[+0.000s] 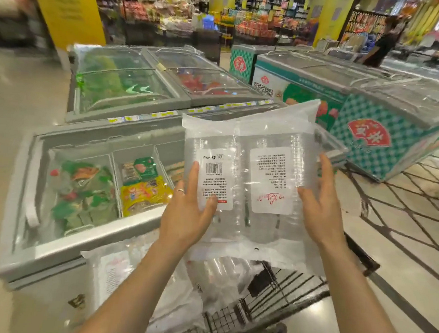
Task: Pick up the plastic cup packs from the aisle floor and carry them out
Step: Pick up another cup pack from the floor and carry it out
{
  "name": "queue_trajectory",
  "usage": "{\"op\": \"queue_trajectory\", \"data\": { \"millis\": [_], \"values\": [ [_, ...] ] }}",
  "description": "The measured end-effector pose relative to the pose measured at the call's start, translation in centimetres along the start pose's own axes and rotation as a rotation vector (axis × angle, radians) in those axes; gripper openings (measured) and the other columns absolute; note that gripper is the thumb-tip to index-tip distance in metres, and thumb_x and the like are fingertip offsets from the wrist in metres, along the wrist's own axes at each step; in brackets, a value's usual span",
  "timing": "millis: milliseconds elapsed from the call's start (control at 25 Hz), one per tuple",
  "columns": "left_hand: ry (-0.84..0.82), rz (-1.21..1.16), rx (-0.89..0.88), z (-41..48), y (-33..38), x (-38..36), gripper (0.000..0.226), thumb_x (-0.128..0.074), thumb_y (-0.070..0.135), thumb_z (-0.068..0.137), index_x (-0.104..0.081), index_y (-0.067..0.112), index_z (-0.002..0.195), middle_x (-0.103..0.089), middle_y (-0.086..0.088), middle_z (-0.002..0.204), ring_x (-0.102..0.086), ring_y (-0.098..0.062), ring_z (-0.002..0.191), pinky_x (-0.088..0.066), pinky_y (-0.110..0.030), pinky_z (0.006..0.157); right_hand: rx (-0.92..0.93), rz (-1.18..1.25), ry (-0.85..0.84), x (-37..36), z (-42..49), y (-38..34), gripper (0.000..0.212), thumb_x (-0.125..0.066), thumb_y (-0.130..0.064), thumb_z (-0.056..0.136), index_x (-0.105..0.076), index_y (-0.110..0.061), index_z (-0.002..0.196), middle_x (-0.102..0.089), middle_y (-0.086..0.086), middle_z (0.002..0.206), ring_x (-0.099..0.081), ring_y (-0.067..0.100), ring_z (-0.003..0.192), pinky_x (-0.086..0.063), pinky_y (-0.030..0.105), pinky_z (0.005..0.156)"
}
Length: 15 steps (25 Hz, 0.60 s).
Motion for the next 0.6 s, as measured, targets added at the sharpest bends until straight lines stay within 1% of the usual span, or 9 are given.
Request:
{"op": "queue_trajectory", "data": {
  "millis": [80,160,200,280,360,400,440,520,600],
  "values": [
    [-0.031,-0.013,0.078,0.5,-0.5,-3.0,0.083,-0.043,0.058,0.095,0.017,0.045,0.150,-0.025,-0.012,0.159,-0.040,-0.032,0.136,-0.043,-0.043,0.097,-0.052,0.019,-0.099,-0.5,2.1,2.2,0.068,-0.047,-0.022,0.097,-0.013,-0.054,0.147,-0.034,-0.024,0.140,-0.038,0.000,0.121,-0.033,0.029,0.097],
    [-0.061,-0.031,0.147,0.8,-2.0,-6.2,0.082,-0.039,0.062,0.094,0.019,0.042,0.149,-0.020,-0.007,0.161,-0.034,-0.027,0.140,-0.040,-0.041,0.102,-0.076,0.001,-0.221,-1.5,4.0,4.6,0.070,-0.050,-0.021,0.096,-0.014,-0.049,0.150,-0.038,-0.021,0.139,-0.043,0.006,0.119,-0.038,0.033,0.095],
    [-0.082,-0.034,0.173,0.7,-2.9,-7.6,0.082,-0.037,0.063,0.094,0.018,0.040,0.150,-0.020,-0.004,0.162,-0.032,-0.026,0.141,-0.039,-0.041,0.103,-0.063,-0.006,-0.273,-2.4,4.8,5.7,0.070,-0.052,-0.022,0.095,-0.017,-0.050,0.149,-0.043,-0.021,0.136,-0.044,0.006,0.118,-0.041,0.031,0.093],
    [-0.147,0.024,0.238,0.1,-5.0,-10.1,0.082,-0.033,0.067,0.093,0.017,0.040,0.152,-0.026,-0.003,0.159,-0.037,-0.027,0.138,-0.043,-0.043,0.100,-0.057,-0.024,-0.365,-4.3,5.4,7.3,0.067,-0.052,-0.024,0.094,-0.020,-0.050,0.146,-0.047,-0.021,0.124,-0.043,0.002,0.113,-0.038,0.022,0.085],
    [-0.224,0.111,0.306,-0.8,-6.9,-12.2,0.082,-0.030,0.071,0.092,0.014,0.040,0.153,-0.036,-0.007,0.153,-0.046,-0.027,0.129,-0.047,-0.043,0.093,-0.014,-0.112,-0.435,-6.1,4.9,8.7,0.067,-0.049,-0.030,0.094,-0.016,-0.046,0.150,-0.041,-0.012,0.124,-0.036,0.001,0.109,-0.032,0.025,0.087],
    [-0.255,0.169,0.342,-1.4,-8.0,-13.2,0.082,-0.028,0.073,0.091,0.012,0.039,0.154,-0.038,-0.008,0.151,-0.046,-0.028,0.130,-0.045,-0.044,0.095,-0.006,-0.169,-0.480,-7.2,4.5,9.4,0.067,-0.049,-0.032,0.096,-0.014,-0.047,0.151,-0.036,-0.008,0.125,-0.034,0.003,0.107,-0.031,0.028,0.087],
    [-0.284,0.233,0.382,-1.9,-9.0,-14.0,0.081,-0.025,0.074,0.090,0.010,0.038,0.154,-0.035,-0.011,0.153,-0.041,-0.030,0.134,-0.041,-0.048,0.102,0.004,-0.224,-0.524,-8.3,4.0,9.9,0.066,-0.048,-0.033,0.097,-0.013,-0.048,0.151,-0.033,-0.006,0.124,-0.034,0.005,0.102,-0.030,0.029,0.084],
    [-0.368,0.353,0.491,-3.2,-11.7,-15.1,0.079,-0.023,0.073,0.091,0.005,0.036,0.155,-0.020,-0.015,0.160,-0.020,-0.034,0.146,-0.023,-0.055,0.114,0.012,-0.290,-0.584,-10.4,2.7,10.8,0.065,-0.048,-0.035,0.097,-0.013,-0.049,0.150,-0.029,-0.003,0.121,-0.036,0.010,0.093,-0.030,0.028,0.076],
    [-0.460,0.426,0.620,-4.6,-14.7,-15.8,0.077,-0.026,0.069,0.093,0.001,0.034,0.156,-0.008,-0.016,0.163,-0.007,-0.037,0.149,-0.017,-0.058,0.116,0.063,-0.325,-0.633,-12.5,1.3,11.5,0.065,-0.049,-0.039,0.097,-0.013,-0.051,0.149,-0.028,-0.001,0.122,-0.039,0.013,0.093,-0.034,0.027,0.077]
  ]
}}
Point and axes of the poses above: each hand's wrist, its own z-axis towards the middle knuckle, its own x-axis out of the back of the hand, y = z × x, the point moved 3 cm from there along z, towards the middle knuckle
